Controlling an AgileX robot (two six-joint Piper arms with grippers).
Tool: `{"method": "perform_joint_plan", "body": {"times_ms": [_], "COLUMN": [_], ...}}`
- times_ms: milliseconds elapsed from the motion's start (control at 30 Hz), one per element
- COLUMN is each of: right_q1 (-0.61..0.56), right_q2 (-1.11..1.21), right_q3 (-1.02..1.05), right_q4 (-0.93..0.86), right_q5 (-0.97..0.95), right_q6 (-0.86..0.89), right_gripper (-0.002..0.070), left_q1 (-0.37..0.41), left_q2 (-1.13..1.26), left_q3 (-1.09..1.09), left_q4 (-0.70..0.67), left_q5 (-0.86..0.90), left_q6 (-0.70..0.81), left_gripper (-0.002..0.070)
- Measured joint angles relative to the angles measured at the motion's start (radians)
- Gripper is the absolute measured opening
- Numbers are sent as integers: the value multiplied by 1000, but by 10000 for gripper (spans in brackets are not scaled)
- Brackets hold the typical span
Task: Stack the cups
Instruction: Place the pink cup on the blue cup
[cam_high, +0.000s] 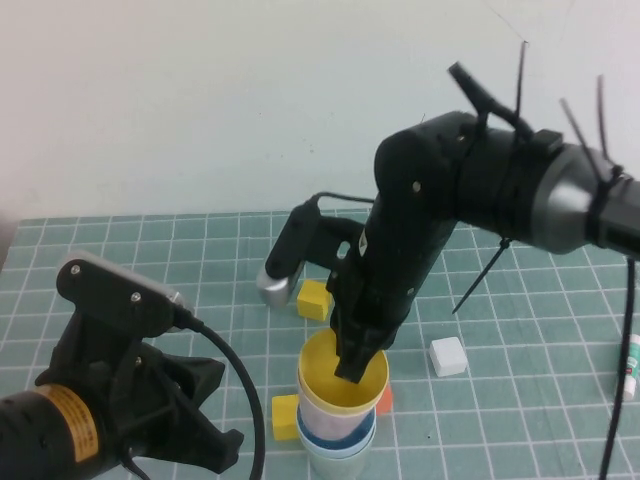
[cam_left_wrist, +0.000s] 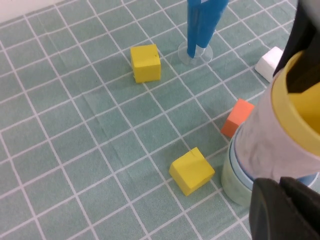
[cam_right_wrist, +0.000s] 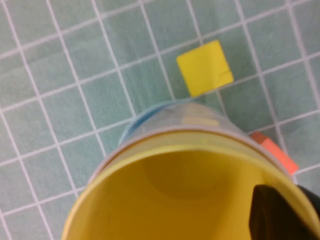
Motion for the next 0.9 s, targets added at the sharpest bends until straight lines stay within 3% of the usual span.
{"method": "perform_joint_plan", "body": {"times_ms": [400,467,633,700,900], "right_q1": [0,0,0,0,0], "right_q2": [66,66,66,66,48], "right_q3": [-2,-2,-6,-23,-173], "right_q4": [-4,-4,-4,-17,-103], "right_q5": [16,18,30,44,127], "right_q6": [-19,-19,-14,-10,-5], "right_gripper": [43,76,279,325,335], "left_q1": [0,0,0,0,0], "left_q2": [0,0,0,0,-10], "left_q3": [0,0,0,0,0], "left_q4": [0,0,0,0,0], "left_q5": [1,1,4,4,2], "left_q6": [0,0,0,0,34], "left_gripper": [-2,-2,-2,-1,-2]}}
